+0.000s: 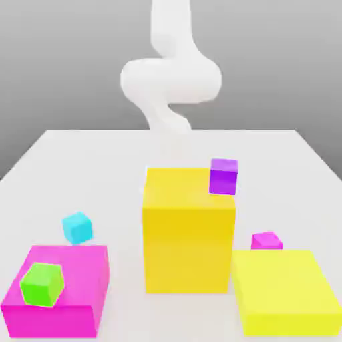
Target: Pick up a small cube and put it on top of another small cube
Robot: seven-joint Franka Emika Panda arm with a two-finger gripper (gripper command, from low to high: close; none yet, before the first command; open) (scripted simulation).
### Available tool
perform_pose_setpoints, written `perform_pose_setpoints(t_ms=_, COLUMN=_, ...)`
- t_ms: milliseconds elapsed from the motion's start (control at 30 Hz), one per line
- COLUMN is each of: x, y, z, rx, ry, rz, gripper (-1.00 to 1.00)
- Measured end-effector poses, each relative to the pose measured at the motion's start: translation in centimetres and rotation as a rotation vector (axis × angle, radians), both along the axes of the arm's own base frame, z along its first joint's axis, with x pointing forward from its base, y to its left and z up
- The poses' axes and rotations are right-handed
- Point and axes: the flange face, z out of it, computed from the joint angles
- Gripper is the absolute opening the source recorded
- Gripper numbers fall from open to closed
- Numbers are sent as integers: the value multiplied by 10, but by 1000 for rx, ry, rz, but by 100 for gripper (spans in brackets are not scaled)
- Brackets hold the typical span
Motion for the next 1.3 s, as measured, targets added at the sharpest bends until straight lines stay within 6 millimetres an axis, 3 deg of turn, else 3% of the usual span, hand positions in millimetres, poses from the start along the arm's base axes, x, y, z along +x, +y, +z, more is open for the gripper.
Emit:
perform_pose_setpoints(t_ms=200, x=32, y=-54, z=-100, rx=171, ry=117, rz=-366, gripper=0)
perform_pose_setpoints(t_ms=400, x=30, y=-116, z=-200, rx=339, ry=205, rz=-748, gripper=0)
perform_pose_setpoints(t_ms=600, x=-5, y=-171, z=-297, rx=506, ry=268, rz=-1151, gripper=0)
perform_pose_setpoints(t_ms=833, x=-76, y=-210, z=-396, rx=692, ry=312, rz=-1639, gripper=0)
perform_pose_setpoints(t_ms=1067, x=-156, y=-214, z=-471, rx=847, ry=327, rz=-2104, gripper=0)
perform_pose_setpoints(t_ms=1300, x=-157, y=-219, z=-493, rx=849, ry=314, rz=-2148, gripper=0)
